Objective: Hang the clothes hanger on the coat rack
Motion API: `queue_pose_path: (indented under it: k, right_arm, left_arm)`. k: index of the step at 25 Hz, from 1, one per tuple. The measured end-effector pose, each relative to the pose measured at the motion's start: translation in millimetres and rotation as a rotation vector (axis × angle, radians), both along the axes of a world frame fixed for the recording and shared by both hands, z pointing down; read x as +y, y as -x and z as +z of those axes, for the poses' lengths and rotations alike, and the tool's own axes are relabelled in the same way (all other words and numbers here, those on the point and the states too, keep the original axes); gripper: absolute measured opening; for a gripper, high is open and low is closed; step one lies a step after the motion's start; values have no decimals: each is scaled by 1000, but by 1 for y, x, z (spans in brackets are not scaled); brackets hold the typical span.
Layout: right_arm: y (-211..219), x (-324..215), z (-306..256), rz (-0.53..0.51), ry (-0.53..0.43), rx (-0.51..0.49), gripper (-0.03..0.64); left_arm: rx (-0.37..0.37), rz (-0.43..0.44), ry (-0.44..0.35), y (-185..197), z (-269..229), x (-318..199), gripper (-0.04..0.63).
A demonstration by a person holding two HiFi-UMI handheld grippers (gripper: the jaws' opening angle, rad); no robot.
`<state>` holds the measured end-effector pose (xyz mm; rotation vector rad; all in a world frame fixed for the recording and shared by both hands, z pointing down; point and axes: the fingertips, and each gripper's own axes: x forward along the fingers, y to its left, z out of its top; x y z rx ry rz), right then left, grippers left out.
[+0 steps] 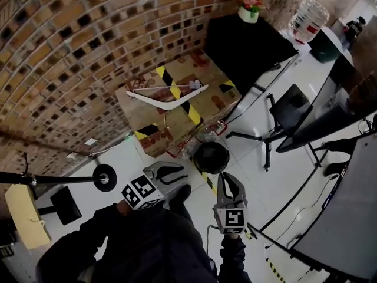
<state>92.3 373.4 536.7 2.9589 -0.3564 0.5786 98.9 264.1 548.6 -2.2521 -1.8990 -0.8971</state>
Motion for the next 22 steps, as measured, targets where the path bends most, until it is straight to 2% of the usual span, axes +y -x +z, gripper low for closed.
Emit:
queue_pose_path:
  k: [4, 9, 12, 14, 17, 22]
  right_arm:
    - [-62, -26, 14, -152, 37, -26, 32]
    - [-140, -79, 42, -359, 114, -74, 60]
    - [-189, -102, 59, -518, 229, -97, 94]
    - [-222, -111, 74, -595, 285, -120, 101]
    - [-266, -130, 102, -705, 396, -163, 114]
    - [-298, -157, 155, -986, 584, -282, 169]
  left_arm:
    - [-7, -106, 8, -42, 7, -22, 91]
    - [-53, -212, 36, -102, 25, -61, 91]
    - [-63, -274, 44, -141, 32, -73, 92]
    - [-63, -320, 43, -164, 38, -80, 124]
    - [-71, -353, 41, -195, 45, -102, 138]
    - [-111, -407, 77, -223, 51, -131, 138]
